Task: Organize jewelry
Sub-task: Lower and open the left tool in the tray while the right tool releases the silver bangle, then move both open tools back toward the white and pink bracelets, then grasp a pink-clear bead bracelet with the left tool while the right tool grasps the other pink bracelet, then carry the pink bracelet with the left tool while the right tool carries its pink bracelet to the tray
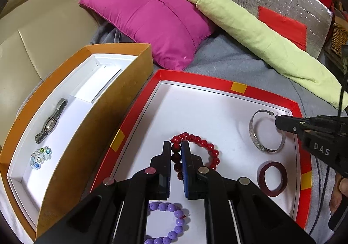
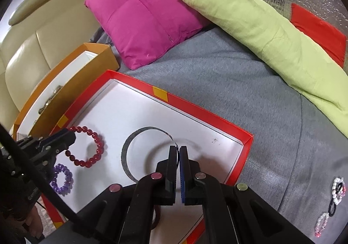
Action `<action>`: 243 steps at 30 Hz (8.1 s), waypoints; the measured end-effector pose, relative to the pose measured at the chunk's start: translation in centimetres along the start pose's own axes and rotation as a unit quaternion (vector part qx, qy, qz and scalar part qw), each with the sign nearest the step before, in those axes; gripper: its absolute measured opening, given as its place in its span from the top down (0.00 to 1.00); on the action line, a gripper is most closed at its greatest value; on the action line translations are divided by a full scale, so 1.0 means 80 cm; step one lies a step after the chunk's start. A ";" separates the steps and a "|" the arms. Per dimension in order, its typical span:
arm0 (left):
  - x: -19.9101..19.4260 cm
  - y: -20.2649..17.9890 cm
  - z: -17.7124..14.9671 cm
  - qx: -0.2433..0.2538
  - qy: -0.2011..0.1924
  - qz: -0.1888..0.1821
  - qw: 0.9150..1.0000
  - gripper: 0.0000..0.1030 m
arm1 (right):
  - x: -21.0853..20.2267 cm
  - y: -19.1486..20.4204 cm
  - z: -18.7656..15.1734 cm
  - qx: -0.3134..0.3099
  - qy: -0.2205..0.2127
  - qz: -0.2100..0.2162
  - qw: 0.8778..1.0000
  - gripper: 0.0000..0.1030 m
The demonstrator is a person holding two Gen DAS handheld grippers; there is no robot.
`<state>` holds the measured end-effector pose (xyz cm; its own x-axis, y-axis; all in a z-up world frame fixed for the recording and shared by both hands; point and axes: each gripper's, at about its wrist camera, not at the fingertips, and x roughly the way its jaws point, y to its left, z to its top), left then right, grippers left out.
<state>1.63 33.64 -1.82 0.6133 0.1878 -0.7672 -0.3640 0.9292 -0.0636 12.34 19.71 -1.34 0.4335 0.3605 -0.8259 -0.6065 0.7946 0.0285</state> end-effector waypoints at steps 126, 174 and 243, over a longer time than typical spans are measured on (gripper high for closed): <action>-0.062 -0.368 -0.077 0.139 -0.010 -0.140 0.980 0.33 | -0.190 -0.461 -0.264 0.357 -0.080 -0.040 0.930 0.93; -0.211 -0.379 -0.082 0.123 -0.032 -0.121 0.985 0.93 | -0.242 -0.419 -0.281 0.331 -0.195 0.074 0.920 0.93; -0.176 -0.206 -0.073 0.032 -0.054 -0.043 0.997 0.93 | -0.241 -0.344 -0.264 0.218 -0.183 0.047 0.957 0.93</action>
<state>-5.12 13.84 6.33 0.7134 0.1368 -0.6873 -0.2636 0.9611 -0.0823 6.60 -19.41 1.91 0.6440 0.5241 -0.5573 -0.3528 0.8498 0.3915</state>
